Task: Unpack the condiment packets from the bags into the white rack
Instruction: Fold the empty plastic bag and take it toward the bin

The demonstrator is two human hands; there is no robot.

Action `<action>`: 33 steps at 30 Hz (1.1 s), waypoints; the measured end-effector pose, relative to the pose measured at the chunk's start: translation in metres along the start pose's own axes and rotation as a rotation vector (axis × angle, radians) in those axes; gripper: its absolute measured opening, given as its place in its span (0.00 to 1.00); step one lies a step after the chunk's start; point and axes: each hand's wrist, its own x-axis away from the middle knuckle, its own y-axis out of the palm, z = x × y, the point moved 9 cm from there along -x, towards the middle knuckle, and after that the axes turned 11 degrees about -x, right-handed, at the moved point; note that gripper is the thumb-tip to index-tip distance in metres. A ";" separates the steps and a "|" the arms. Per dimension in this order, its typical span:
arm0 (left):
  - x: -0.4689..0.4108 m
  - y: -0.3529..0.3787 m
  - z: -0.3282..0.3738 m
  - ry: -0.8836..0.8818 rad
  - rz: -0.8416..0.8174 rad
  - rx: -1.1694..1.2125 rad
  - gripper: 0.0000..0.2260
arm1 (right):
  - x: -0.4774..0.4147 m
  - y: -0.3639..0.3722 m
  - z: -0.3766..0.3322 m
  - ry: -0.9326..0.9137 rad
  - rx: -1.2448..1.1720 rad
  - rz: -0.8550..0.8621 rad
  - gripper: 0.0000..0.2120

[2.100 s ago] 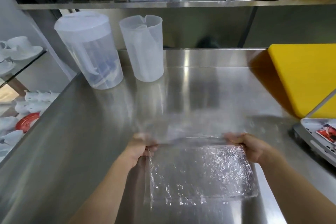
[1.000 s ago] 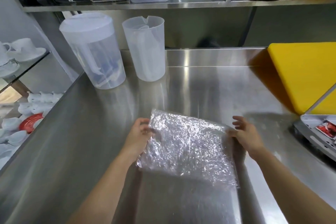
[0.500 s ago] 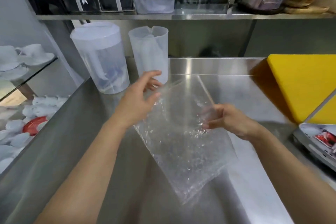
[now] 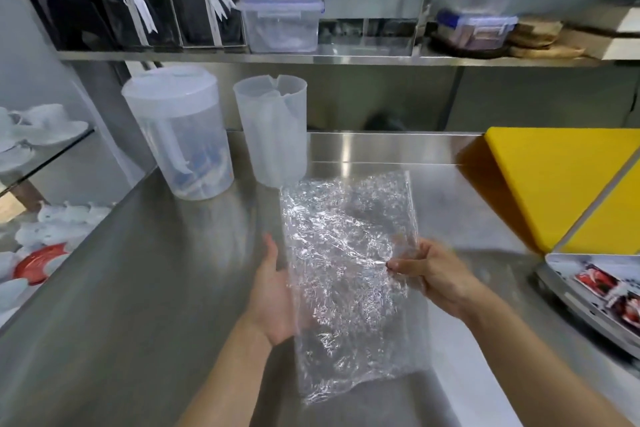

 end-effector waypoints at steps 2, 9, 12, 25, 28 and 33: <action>0.007 0.011 -0.001 -0.029 -0.048 -0.144 0.50 | 0.002 -0.012 0.006 0.002 0.000 0.024 0.15; -0.001 0.004 0.014 0.108 0.310 -0.571 0.05 | 0.013 -0.030 0.020 0.122 -0.009 0.024 0.28; -0.002 0.005 0.023 0.134 0.290 -0.591 0.09 | 0.017 -0.037 0.027 0.190 0.045 0.055 0.35; -0.002 0.003 0.032 0.178 0.066 -0.691 0.08 | 0.014 -0.051 0.034 0.203 -0.111 0.049 0.26; -0.001 0.003 0.040 0.286 0.112 -0.558 0.06 | 0.014 -0.049 0.036 0.169 -0.322 0.050 0.28; -0.002 0.008 0.043 0.345 0.083 -0.618 0.20 | 0.013 -0.055 0.035 0.140 -0.209 0.112 0.07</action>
